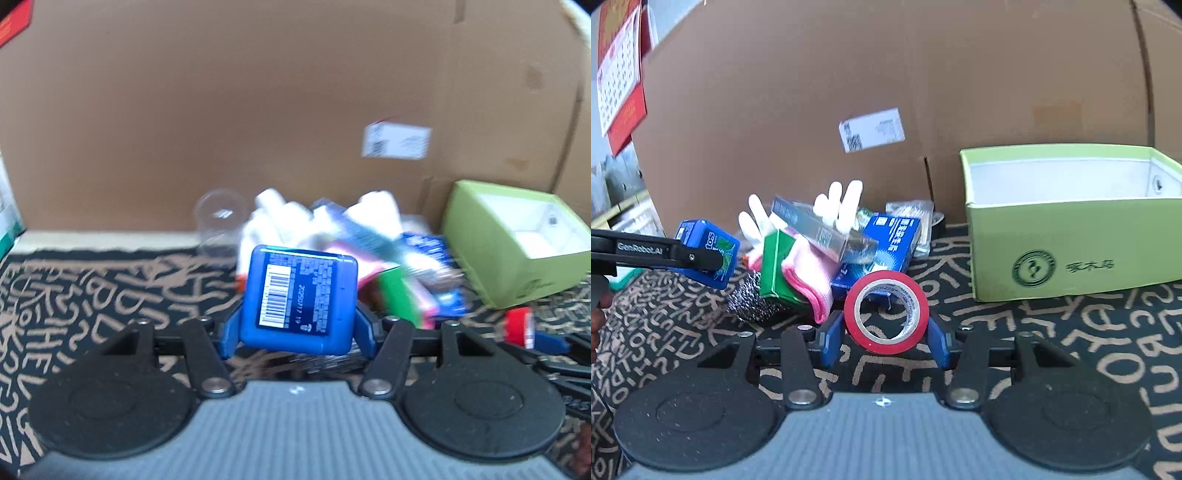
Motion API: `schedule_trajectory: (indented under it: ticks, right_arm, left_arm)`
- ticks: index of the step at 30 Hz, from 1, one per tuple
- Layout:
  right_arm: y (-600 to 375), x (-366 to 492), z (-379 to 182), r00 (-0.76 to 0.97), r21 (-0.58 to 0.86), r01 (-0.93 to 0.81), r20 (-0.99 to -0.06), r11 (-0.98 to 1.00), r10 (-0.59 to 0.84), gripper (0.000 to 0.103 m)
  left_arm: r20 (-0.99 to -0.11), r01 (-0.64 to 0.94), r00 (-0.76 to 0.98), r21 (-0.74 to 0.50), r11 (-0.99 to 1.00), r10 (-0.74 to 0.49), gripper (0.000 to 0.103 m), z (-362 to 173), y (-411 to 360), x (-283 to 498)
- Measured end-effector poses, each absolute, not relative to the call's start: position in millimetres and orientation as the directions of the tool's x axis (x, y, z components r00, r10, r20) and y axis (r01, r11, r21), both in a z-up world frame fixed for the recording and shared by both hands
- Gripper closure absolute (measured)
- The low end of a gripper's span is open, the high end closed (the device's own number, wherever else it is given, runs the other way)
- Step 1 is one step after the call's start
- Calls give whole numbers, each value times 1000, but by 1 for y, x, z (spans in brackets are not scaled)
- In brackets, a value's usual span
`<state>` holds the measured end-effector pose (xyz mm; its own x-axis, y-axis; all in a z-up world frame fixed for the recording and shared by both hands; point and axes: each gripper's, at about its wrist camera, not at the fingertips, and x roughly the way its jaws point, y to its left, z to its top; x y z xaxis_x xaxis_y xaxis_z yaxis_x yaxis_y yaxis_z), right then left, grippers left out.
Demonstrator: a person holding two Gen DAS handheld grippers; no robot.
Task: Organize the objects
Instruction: 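Carry both items into the lime-green shoebox and open both tools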
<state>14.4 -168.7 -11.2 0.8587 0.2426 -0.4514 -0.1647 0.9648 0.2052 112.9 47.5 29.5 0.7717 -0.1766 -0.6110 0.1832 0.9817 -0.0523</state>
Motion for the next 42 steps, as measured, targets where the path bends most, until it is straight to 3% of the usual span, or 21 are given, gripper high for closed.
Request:
schedule_trajectory:
  ticks: [11,19,28,37,38,39,41,42]
  right_arm:
    - [-231,-6,31,933,154,-62,-341,986,113,51]
    - [-285,31,46,947,52,90,-315,995,-69,51]
    - [-324,88,37,907,-7,125,-404,992,-117,51]
    - [-343,124,11,859,-37,119,-498,992,-121,51]
    - [-342,128,9,857,-37,113,-502,993,-116,49]
    - [-343,129,9,857,-45,108,-503,993,-116,39]
    - [-343,127,10,866,-75,117,-481,990,-138,23]
    - [-342,125,10,870,-96,120,-469,988,-152,17]
  left_arm:
    - [-532,412,753,-78,908,-387,43,80,-52,107]
    - [-541,487,712,-79,870,-448,43,82,-140,145]
    - [-573,541,688,-6,841,-446,45,64,-220,185]
    - [-626,539,660,9,842,-416,45,32,-247,220]
    - [-628,541,656,4,841,-419,43,29,-246,222]
    - [-623,544,654,-5,839,-428,38,27,-245,223]
    - [-597,528,677,-14,849,-430,7,26,-239,223]
    - [-572,513,700,-14,858,-428,1,27,-235,220]
